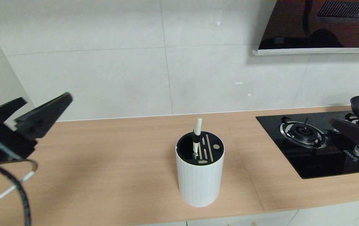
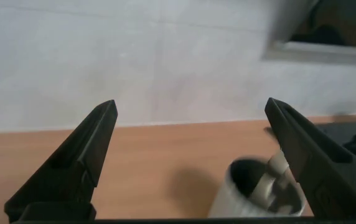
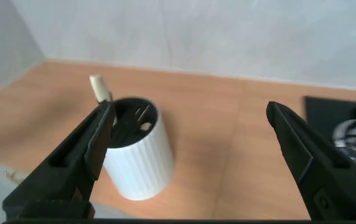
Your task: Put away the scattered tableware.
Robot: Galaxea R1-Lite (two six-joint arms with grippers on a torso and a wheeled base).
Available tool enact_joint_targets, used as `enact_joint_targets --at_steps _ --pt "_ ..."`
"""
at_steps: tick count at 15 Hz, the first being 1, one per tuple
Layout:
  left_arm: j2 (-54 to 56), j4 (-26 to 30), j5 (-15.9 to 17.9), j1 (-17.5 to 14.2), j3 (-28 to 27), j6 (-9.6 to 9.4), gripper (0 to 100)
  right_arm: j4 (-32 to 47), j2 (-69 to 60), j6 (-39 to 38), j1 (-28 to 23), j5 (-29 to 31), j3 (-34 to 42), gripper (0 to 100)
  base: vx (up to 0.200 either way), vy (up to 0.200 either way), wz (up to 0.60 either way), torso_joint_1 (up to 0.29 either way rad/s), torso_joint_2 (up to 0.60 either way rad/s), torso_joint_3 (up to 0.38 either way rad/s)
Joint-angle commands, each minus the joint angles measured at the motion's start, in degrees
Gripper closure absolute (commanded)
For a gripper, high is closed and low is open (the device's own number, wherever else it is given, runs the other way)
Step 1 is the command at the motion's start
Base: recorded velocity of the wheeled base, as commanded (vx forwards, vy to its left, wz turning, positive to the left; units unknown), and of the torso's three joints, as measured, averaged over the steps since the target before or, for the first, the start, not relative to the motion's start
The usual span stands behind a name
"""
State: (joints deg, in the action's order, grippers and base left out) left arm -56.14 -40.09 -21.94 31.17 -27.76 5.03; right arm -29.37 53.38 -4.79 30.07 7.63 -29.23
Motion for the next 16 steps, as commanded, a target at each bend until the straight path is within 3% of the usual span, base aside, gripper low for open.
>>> enact_joint_targets --at_steps 1,4,6,7,9,11,12,13,14,16 --pt "25.4 17.1 1.3 -7.8 5.3 0.15 0 5.4 -21.0 -0.1 -8.0 0.0 9.1 0 0.000 0.000 0.00 0.000 0.00 0.000" --pt "42.5 37.9 2.7 -15.2 2.3 0.15 0 22.7 -37.6 0.5 -13.9 0.0 7.1 0 0.000 0.000 0.00 0.000 0.00 0.000" --pt "49.0 45.0 5.0 -18.5 -0.5 0.06 0 32.7 -44.1 2.0 -17.5 -0.1 3.6 0 0.000 0.000 0.00 0.000 0.00 0.000" --pt "50.6 46.9 5.5 -19.6 -0.5 0.06 0 35.2 -46.4 3.1 -18.3 -0.3 3.3 0 0.000 0.000 0.00 0.000 0.00 0.000" --pt "50.5 47.3 3.1 -22.0 -0.6 0.50 0 36.7 -47.7 5.6 -20.4 1.2 4.7 0 0.000 0.000 0.00 0.000 0.00 0.000" --pt "50.6 47.3 3.1 -25.5 -0.4 0.06 0 36.0 -48.0 5.4 -26.0 1.2 5.3 0 0.000 0.000 0.00 0.000 0.00 0.000" --pt "51.0 47.3 3.2 -27.5 -0.1 -0.02 0 36.0 -49.8 5.4 -28.3 0.5 6.1 0 0.000 0.000 0.00 0.000 0.00 0.000" --pt "55.3 48.3 5.5 -30.6 1.4 -0.55 0 36.1 -53.4 5.4 -29.9 -2.6 9.2 0 0.000 0.000 0.00 0.000 0.00 0.000" --pt "56.1 48.9 6.4 -31.3 3.7 -1.61 0 35.3 -53.4 5.4 -30.0 -1.9 11.0 0 0.000 0.000 0.00 0.000 0.00 0.000" --pt "56.1 48.0 3.7 -31.4 7.9 -1.96 0 32.4 -53.4 5.0 -30.0 0.3 13.6 0 0.000 0.000 0.00 0.000 0.00 0.000"
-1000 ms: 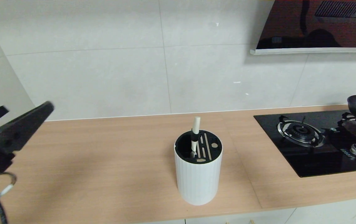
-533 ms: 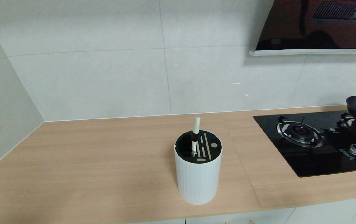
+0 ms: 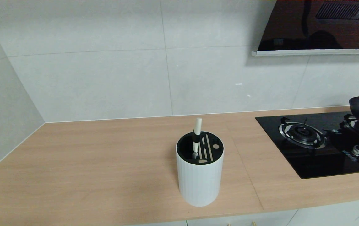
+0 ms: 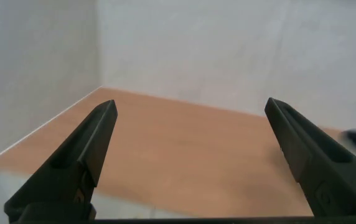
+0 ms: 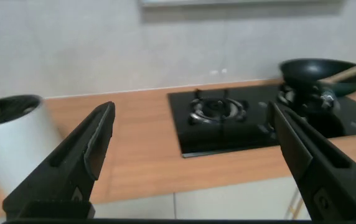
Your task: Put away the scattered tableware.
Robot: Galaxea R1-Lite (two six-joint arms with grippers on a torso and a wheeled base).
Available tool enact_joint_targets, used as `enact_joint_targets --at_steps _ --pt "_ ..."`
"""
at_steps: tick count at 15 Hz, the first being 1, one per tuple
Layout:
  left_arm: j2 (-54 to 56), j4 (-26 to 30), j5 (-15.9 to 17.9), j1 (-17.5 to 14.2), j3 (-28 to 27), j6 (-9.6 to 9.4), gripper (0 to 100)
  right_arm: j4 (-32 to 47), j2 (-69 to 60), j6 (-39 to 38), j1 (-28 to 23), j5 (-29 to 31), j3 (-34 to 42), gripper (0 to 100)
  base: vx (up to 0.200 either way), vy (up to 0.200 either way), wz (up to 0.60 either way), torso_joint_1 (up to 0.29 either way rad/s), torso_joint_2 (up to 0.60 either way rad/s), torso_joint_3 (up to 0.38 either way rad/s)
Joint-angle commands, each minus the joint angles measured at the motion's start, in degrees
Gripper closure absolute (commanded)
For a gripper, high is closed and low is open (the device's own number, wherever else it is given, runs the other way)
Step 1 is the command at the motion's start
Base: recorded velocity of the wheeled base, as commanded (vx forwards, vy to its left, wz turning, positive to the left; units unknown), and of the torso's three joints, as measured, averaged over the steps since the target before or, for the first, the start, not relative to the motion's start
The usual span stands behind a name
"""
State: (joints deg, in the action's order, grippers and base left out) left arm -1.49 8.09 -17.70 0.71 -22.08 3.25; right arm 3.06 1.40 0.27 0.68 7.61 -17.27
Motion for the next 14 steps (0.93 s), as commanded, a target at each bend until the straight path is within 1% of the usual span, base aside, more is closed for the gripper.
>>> enact_joint_targets --at_steps 1,2,3,4,5,6,8,9,10,11,13,14 --pt "1.5 -0.3 0.8 -1.0 7.5 -0.27 0 -2.5 -1.4 0.0 -0.6 -0.8 6.2 0 0.000 0.000 0.00 0.000 0.00 0.000" --pt "1.5 -0.8 3.7 -1.0 13.9 -0.27 0 -5.5 -1.4 -0.1 -0.6 -2.7 11.1 0 0.000 0.000 0.00 0.000 0.00 0.000" --pt "1.5 -2.7 6.2 -1.0 18.2 0.00 0 -8.9 -1.4 -0.2 -0.6 -4.3 14.3 0 0.000 0.000 0.00 0.000 0.00 0.000" --pt "1.5 -6.3 8.8 -0.9 20.1 0.44 0 -11.8 -1.4 -0.3 -0.6 -5.8 17.3 0 0.000 0.000 0.00 0.000 0.00 0.000" --pt "1.5 -9.2 11.5 -0.9 21.6 0.26 0 -10.9 -1.4 -0.8 -0.6 -7.6 17.3 0 0.000 0.000 0.00 0.000 0.00 0.000" --pt "1.5 -9.9 12.4 -0.9 22.1 -0.71 0 -9.3 -1.4 -1.5 -0.6 -9.6 17.3 0 0.000 0.000 0.00 0.000 0.00 0.000" --pt "1.5 -8.7 14.4 -0.9 22.1 -3.43 0 -6.2 -1.4 -1.7 -0.6 -10.7 17.3 0 0.000 0.000 0.00 0.000 0.00 0.000" --pt "1.5 -7.8 16.6 -0.9 22.1 -4.75 0 -6.4 -1.4 -1.6 -0.5 -11.1 17.3 0 0.000 0.000 0.00 0.000 0.00 0.000" --pt "1.5 -7.8 16.6 -0.9 22.1 -5.10 0 -6.4 -1.4 -1.5 -0.6 -12.4 17.3 0 0.000 0.000 0.00 0.000 0.00 0.000" --pt "1.5 -7.7 16.7 -0.9 22.1 -5.36 0 -6.3 -1.4 -1.3 -0.6 -15.4 17.3 0 0.000 0.000 0.00 0.000 0.00 0.000" --pt "1.5 -7.9 16.7 -0.9 22.1 -3.87 0 -6.1 -1.1 1.0 -0.5 -15.9 17.3 0 0.000 0.000 0.00 0.000 0.00 0.000" --pt "1.5 -7.9 16.7 -0.9 22.1 -3.43 0 -6.1 -1.1 1.3 -0.7 -15.8 17.3 0 0.000 0.000 0.00 0.000 0.00 0.000"
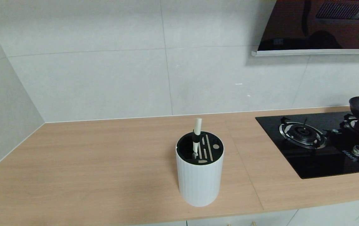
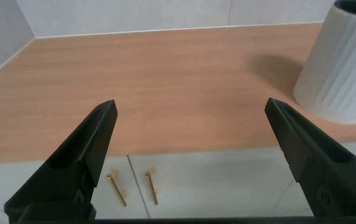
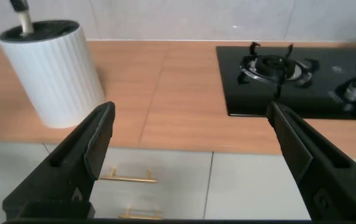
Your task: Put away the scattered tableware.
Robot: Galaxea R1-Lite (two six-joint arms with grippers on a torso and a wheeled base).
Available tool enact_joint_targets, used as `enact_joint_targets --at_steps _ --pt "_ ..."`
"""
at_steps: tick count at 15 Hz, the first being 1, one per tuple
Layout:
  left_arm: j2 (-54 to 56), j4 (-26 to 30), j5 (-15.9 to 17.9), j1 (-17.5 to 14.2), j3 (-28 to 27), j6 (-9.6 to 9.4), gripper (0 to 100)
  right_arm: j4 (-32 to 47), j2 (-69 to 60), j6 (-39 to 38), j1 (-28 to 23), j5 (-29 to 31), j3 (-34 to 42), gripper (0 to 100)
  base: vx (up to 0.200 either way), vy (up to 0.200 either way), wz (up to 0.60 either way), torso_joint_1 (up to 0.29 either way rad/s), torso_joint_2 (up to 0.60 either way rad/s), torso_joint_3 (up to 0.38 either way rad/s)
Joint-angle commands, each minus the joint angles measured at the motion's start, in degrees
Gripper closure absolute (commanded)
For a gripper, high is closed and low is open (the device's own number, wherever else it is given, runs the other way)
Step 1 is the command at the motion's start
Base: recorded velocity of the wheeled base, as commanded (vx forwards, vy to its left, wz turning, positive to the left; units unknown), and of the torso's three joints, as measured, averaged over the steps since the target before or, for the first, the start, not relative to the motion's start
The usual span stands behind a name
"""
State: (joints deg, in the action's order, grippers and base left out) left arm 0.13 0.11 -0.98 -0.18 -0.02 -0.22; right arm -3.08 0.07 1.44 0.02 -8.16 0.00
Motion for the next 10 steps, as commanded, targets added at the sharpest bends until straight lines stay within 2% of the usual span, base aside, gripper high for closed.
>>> enact_joint_targets --at_steps 1,2,3,10 --pt "-0.1 0.1 0.0 0.0 0.0 0.22 0 0.2 0.1 0.7 -0.1 1.0 0.0 0 0.000 0.000 0.00 0.000 0.00 0.000" --pt "-0.1 0.1 0.0 0.0 0.0 0.22 0 1.8 -0.1 0.9 -0.1 6.6 0.0 0 0.000 0.000 0.00 0.000 0.00 0.000" --pt "-0.1 0.1 0.0 0.0 0.0 0.22 0 3.2 0.2 0.8 0.0 7.8 0.0 0 0.000 0.000 0.00 0.000 0.00 0.000" --pt "-0.1 0.1 0.0 0.0 0.0 0.22 0 3.0 -0.1 0.4 0.2 6.8 0.0 0 0.000 0.000 0.00 0.000 0.00 0.000"
